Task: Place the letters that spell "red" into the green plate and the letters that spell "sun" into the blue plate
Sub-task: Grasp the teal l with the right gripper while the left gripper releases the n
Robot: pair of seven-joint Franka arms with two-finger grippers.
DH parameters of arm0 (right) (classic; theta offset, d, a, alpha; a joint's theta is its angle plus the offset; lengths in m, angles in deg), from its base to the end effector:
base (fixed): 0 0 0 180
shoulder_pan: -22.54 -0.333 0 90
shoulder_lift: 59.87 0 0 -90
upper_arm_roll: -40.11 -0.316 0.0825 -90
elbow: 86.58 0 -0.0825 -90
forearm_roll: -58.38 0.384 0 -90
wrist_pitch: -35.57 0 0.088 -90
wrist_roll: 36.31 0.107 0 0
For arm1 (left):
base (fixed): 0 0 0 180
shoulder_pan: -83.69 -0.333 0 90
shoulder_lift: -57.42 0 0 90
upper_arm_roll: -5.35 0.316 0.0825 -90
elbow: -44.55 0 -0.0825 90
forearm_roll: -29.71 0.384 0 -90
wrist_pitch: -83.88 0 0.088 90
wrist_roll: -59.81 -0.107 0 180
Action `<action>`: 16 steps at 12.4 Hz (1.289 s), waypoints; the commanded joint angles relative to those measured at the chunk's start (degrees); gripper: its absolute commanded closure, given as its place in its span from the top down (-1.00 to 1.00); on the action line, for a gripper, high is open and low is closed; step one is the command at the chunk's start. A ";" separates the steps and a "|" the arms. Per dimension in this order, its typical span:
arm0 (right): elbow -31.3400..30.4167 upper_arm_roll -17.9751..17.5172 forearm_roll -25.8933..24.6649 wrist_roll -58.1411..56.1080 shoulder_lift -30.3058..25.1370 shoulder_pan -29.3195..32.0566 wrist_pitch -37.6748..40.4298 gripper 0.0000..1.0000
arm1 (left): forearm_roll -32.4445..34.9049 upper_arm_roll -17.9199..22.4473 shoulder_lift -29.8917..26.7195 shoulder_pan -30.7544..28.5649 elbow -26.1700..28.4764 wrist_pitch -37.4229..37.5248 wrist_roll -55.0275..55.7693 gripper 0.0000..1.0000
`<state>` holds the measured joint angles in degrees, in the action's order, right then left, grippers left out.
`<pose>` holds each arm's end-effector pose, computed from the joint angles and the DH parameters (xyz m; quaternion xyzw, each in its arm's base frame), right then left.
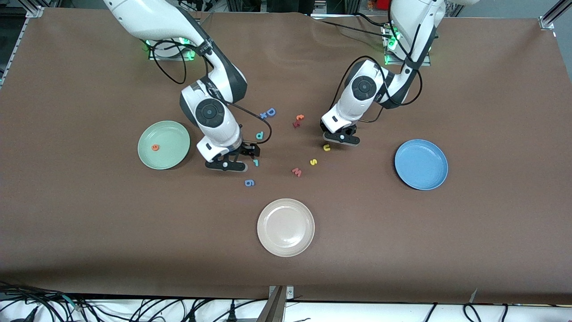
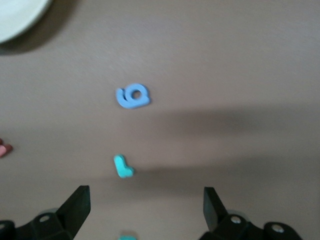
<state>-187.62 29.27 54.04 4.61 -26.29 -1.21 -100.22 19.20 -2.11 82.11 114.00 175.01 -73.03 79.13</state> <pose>0.5548 0.3682 0.2404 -0.9986 0.0447 0.0026 0.0297 0.4252 -0.3237 0.1689 0.9953 -0.0706 -0.0175 0.0636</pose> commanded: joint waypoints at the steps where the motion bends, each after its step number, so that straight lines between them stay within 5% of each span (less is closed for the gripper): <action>1: 2.34 0.12 0.21 0.57 3.41 -1.47 -3.69 0.99 | -1.18 1.13 1.59 0.72 -1.44 -0.50 -0.86 -0.63; 3: 2.34 0.21 0.13 0.57 4.12 -2.44 -4.14 0.86 | -1.10 1.75 1.16 0.72 -1.62 -0.33 -1.04 -0.73; 6: 2.34 0.29 -0.23 0.57 5.43 -3.14 -5.63 0.07 | -1.10 3.23 -1.38 0.19 -1.71 0.72 -3.39 -0.74; 7: 2.34 0.55 -0.49 0.48 5.79 -3.75 -5.72 -0.05 | -1.10 5.42 -2.70 0.19 -1.88 2.90 -6.54 -0.74; 12: 2.34 1.26 -2.42 0.57 7.02 -4.55 -5.81 -0.13 | -1.18 15.53 -5.61 -3.13 -3.29 9.34 -31.21 -0.72; 16: 2.25 1.43 -3.39 0.57 7.11 -4.55 -5.90 -0.17 | -1.18 16.08 -6.23 -10.69 -2.94 9.43 -45.39 -0.71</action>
<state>-186.79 29.95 51.99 4.59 -20.16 -4.99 -105.73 19.20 14.11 77.24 105.75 171.24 -64.47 40.76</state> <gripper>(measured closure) 0.581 0.709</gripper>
